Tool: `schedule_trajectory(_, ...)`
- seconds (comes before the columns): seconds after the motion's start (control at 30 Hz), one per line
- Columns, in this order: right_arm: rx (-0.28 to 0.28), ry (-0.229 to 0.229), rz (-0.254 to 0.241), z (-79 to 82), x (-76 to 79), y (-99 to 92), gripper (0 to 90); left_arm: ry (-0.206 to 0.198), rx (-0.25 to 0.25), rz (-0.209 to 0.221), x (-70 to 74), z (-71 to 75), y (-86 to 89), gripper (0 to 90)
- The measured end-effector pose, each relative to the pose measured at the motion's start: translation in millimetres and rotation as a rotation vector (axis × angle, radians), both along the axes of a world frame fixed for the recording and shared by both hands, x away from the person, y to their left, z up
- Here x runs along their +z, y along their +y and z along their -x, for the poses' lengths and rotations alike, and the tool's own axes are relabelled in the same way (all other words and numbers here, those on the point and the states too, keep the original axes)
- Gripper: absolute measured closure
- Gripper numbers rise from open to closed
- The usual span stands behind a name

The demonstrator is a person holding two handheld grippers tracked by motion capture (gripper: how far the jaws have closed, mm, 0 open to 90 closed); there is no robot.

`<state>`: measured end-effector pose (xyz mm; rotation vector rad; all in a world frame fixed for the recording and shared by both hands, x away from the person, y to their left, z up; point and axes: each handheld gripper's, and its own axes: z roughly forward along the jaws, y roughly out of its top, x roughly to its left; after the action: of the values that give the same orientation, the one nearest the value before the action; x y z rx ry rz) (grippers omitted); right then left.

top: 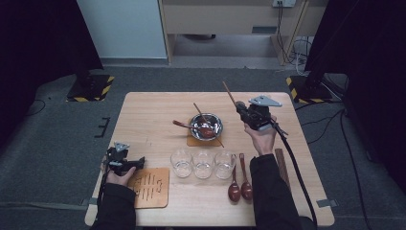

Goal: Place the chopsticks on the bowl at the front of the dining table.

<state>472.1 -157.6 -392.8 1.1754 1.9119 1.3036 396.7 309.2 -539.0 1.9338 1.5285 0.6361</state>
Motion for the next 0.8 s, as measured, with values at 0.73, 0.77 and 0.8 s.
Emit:
schedule_trajectory(0.73, 0.000, 0.016, -0.009, -21.3, -9.2, 15.3, 85.0, 0.000, 0.000, 0.000, 0.0, 0.0, 0.0, 0.0)
schedule_trajectory(0.77, 0.002, 0.016, -0.009, -22.4, -8.6, 16.7, 85.0, 0.000, 0.000, 0.000, 0.0, 0.0, 0.0, 0.0)
schedule_trajectory(0.8, 0.003, 0.016, -0.007, -23.0, -8.0, 17.7, 85.0, 0.000, 0.000, 0.000, 0.0, 0.0, 0.0, 0.0)
